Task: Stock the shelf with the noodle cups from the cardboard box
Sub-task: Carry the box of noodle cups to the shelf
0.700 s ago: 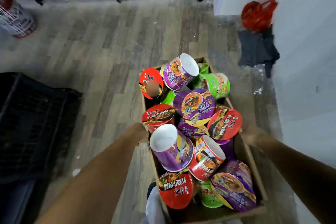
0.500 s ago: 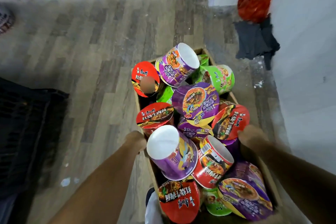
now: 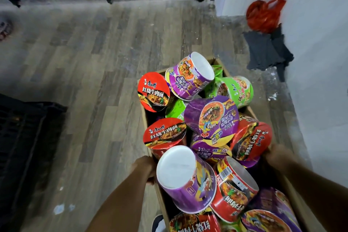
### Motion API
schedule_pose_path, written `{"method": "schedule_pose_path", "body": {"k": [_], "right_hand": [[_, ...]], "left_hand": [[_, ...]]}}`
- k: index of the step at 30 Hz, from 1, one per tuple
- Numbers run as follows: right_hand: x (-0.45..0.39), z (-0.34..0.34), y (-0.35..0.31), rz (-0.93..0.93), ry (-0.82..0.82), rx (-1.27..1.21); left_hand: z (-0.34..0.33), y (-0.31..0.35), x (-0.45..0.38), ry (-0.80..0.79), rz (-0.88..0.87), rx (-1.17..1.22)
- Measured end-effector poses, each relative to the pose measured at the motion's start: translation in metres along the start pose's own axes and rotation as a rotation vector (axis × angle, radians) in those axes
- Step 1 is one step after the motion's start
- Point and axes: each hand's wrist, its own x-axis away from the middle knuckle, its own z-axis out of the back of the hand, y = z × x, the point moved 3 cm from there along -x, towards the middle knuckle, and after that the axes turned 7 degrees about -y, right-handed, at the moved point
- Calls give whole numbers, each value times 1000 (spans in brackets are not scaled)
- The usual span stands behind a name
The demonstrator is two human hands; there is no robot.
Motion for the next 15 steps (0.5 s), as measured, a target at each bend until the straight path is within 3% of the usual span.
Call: {"method": "schedule_pose_path", "body": {"k": [10,15], "right_hand": [[8,19,-11,-23,147,-274],[19,34,-28,86,217,-227]], "left_hand": [[18,6,20,17,-56,-86],[25,2,19,22,-70,-54]]}}
